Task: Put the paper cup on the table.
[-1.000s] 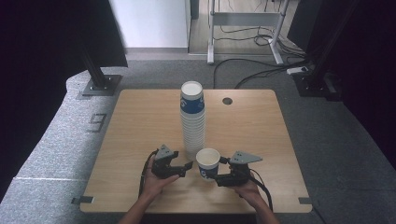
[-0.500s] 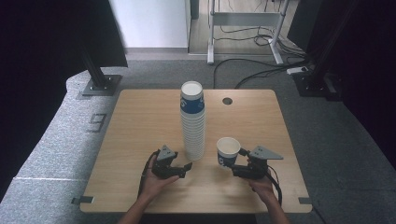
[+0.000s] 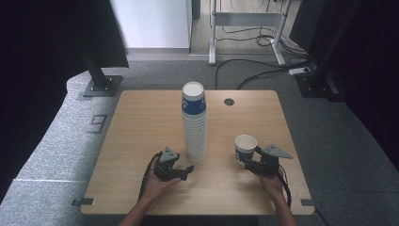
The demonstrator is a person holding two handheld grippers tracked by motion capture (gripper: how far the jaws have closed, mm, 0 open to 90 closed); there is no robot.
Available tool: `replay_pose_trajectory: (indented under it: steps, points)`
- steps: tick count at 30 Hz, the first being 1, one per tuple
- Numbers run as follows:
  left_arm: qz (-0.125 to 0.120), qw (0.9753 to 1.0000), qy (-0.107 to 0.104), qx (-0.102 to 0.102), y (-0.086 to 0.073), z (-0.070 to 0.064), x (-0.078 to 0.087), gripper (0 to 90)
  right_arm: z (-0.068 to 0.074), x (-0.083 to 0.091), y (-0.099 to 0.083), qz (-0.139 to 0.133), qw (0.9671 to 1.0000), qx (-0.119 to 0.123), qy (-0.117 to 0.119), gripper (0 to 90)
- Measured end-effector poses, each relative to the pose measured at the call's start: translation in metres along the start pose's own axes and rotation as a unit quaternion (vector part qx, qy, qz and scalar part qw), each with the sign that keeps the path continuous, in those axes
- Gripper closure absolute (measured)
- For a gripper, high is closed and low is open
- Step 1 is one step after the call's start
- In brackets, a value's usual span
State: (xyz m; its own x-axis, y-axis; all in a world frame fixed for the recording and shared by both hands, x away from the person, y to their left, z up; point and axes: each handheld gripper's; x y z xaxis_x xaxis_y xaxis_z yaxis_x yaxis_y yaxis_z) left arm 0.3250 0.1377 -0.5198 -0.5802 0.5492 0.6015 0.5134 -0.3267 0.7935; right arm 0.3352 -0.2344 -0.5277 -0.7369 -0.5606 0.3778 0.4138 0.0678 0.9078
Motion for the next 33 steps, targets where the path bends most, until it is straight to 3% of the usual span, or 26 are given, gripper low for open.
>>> replay_pose_trajectory:
  steps: [8, 11, 15, 17, 20, 24, 28, 33]
  points:
    - [0.001, 1.0000, 0.000, -0.001, 0.000, 0.000, 0.000, 19.7, -0.006, -0.006, -0.008, 0.017, 0.9993, 0.006, -0.034, 22.5]
    - [-0.001, 1.0000, 0.000, 0.000, 0.000, 0.000, 0.001, 19.7, -0.005, -0.005, -0.007, 0.020, 0.9988, 0.009, -0.043, 14.2]
    - [-0.003, 1.0000, -0.001, 0.002, 0.001, 0.002, 0.002, 19.7, -0.003, 0.011, -0.003, -0.009, 0.9988, -0.009, -0.047, 7.0]
    - [-0.005, 1.0000, -0.002, 0.002, 0.001, 0.002, 0.003, 19.7, -0.001, 0.025, -0.001, -0.031, 0.9989, -0.012, -0.034, 7.6]
    - [-0.004, 1.0000, -0.001, 0.003, 0.001, 0.004, 0.003, 19.7, 0.007, 0.046, 0.001, -0.053, 0.9984, 0.002, -0.020, 12.6]
    - [-0.007, 1.0000, 0.001, 0.004, 0.002, 0.004, 0.004, 19.7, 0.023, 0.064, 0.005, -0.067, 0.9967, 0.022, 0.039, 19.2]
    - [-0.007, 1.0000, 0.001, 0.005, 0.003, 0.006, 0.005, 19.7, 0.046, 0.059, 0.008, -0.058, 0.9935, 0.033, 0.092, 22.1]
    - [-0.006, 1.0000, 0.002, 0.006, 0.002, 0.007, 0.004, 19.7, 0.062, 0.043, 0.004, -0.034, 0.9913, 0.038, 0.121, 22.6]
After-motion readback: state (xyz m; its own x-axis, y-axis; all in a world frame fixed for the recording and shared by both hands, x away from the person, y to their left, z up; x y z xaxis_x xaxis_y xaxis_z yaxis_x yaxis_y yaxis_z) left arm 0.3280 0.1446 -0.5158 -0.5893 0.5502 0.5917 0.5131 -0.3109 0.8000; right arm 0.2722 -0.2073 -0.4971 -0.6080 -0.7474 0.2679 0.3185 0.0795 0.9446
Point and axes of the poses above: each handheld gripper's, and its own axes: x roughly backward along the jaws, y roughly out of its top, z roughly to its left, and after that the axes turned 5 degrees about y, right-handed
